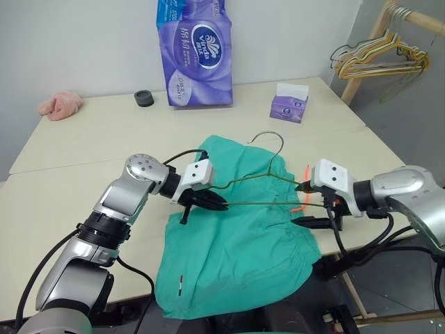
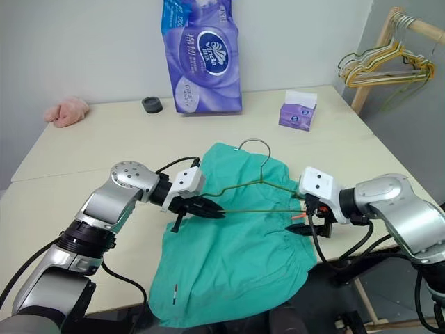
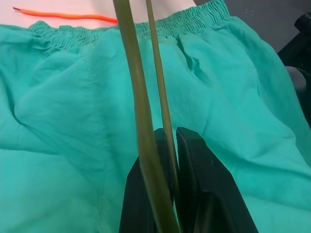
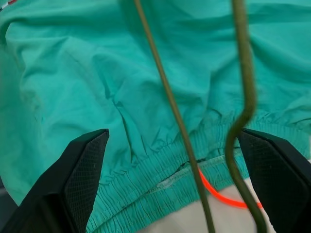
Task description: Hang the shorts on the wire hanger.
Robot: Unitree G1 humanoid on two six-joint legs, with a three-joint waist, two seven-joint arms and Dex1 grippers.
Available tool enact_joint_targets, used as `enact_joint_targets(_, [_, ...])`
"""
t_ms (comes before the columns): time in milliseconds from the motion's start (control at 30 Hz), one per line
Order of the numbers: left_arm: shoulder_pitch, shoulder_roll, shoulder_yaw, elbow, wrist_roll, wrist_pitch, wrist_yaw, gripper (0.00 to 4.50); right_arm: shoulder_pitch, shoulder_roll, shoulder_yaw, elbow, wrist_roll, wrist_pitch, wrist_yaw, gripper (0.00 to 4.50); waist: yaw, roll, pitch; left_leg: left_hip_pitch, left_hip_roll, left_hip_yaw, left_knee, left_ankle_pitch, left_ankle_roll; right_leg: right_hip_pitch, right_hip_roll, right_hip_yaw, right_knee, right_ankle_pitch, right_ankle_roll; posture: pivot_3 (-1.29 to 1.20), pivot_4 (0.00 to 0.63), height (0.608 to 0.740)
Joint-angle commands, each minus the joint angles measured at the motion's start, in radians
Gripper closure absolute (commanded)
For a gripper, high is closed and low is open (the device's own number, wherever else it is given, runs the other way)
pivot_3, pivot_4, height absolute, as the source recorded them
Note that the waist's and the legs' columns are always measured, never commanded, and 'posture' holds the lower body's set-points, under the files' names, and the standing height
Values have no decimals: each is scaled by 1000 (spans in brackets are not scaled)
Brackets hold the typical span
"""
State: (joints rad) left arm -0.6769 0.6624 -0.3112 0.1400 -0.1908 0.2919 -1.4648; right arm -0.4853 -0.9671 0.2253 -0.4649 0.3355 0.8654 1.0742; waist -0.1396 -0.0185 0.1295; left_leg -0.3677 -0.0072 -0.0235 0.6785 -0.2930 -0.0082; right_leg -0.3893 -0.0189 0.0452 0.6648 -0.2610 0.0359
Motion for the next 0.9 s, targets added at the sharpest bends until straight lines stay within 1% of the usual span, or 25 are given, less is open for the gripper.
enact_joint_targets(33, [9,2,7,-44,-2,-21,4,4500,-24,-4,22,14,-18,5,-7,52,0,0,0,0,0,0,0,0,0,0,0,0,0,0,0,-177,76,740])
enact_joint_targets(133, [14,1,5,-50,0,-27,3,4500,-35,-3,37,27,-19,13,-7,52,0,0,0,0,0,0,0,0,0,0,-1,0,0,0,0,-178,77,740])
enact_joint_targets(167, [16,2,2,-50,2,-34,0,4500,-41,4,44,34,-22,16,-10,428,0,0,0,0,0,0,0,0,0,0,-1,0,0,0,0,-178,77,740])
enact_joint_targets(200, [18,2,-1,-49,6,-42,0,4500,-45,9,45,37,-17,26,-10,621,0,0,0,0,0,0,0,0,0,0,-1,0,0,0,0,-178,77,740])
enact_joint_targets(233, [19,3,-4,-47,10,-50,0,4500,-48,12,47,38,-13,32,-7,922,0,0,0,0,0,0,0,0,0,0,-1,0,0,0,0,-178,77,740])
enact_joint_targets(400, [23,1,-6,-43,17,-63,-1,4500,-50,6,61,35,-15,50,-2,2704,0,0,0,0,0,0,0,0,0,0,-1,0,0,0,0,-178,77,740])
enact_joint_targets(567, [24,-2,-7,-42,24,-69,2,4500,-41,-1,82,29,-32,51,-10,4334,0,0,0,0,0,0,0,0,0,0,-1,0,0,0,0,-180,74,740])
enact_joint_targets(600, [24,-5,-5,-43,24,-67,5,4500,-39,-2,85,28,-36,48,-11,4474,0,0,0,0,0,0,0,0,0,0,-1,0,0,0,0,-180,74,740])
enact_joint_targets(800, [26,-19,5,-46,26,-74,26,4500,-38,0,91,32,-58,30,-26,4474,0,0,0,0,0,0,0,0,0,0,-1,0,0,0,0,-180,73,740])
enact_joint_targets(900, [19,-36,15,-41,8,-26,49,4500,-39,3,80,35,-60,31,-29,4474,0,0,0,0,0,0,0,0,0,0,-1,0,0,0,0,-179,72,740])
